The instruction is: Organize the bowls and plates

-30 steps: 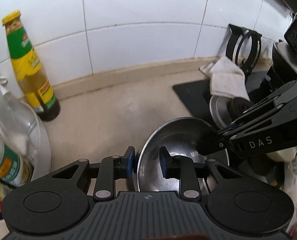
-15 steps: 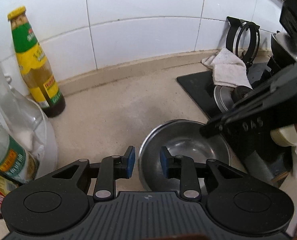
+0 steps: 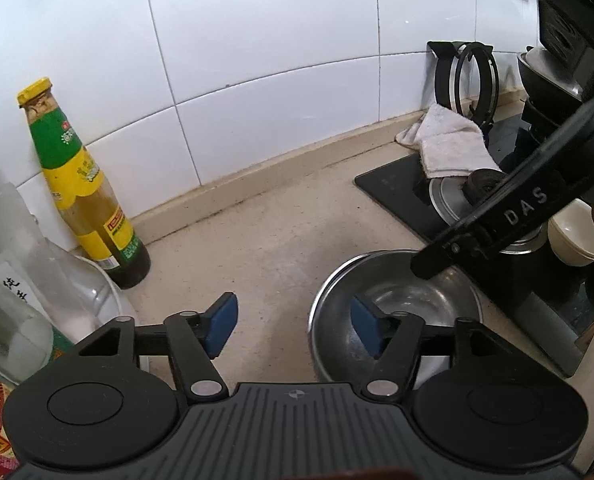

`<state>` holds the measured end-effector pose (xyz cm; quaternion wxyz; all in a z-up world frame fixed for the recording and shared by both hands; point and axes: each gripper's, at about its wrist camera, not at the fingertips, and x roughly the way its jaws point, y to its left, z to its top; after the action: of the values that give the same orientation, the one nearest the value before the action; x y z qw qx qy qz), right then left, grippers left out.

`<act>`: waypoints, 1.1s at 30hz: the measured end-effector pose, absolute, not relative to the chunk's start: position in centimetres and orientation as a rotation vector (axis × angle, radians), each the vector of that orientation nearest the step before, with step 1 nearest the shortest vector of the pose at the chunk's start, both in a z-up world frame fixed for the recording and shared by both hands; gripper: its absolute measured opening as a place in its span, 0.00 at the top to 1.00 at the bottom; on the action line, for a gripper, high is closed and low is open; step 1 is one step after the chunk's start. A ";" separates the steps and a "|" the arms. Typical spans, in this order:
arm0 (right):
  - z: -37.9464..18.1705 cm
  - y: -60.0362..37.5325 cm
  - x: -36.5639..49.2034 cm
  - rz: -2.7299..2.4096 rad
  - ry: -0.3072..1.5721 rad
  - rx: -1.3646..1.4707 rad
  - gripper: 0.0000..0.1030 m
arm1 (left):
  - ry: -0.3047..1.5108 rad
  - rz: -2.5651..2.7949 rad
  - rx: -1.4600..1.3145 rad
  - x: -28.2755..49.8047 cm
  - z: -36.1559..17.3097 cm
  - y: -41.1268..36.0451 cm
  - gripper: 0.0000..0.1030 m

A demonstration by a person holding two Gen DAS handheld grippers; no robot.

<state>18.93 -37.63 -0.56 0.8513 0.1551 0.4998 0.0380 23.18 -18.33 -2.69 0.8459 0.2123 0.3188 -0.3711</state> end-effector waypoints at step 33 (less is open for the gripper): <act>-2.8 -36.8 17.6 -0.036 1.079 0.325 0.54 | 0.741 -1.082 0.494 22.8 -5.5 -13.2 0.15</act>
<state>17.62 -36.82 -2.81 0.8453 0.1540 0.5114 -0.0173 22.80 -13.19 -5.50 0.7643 0.2272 0.3409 -0.4980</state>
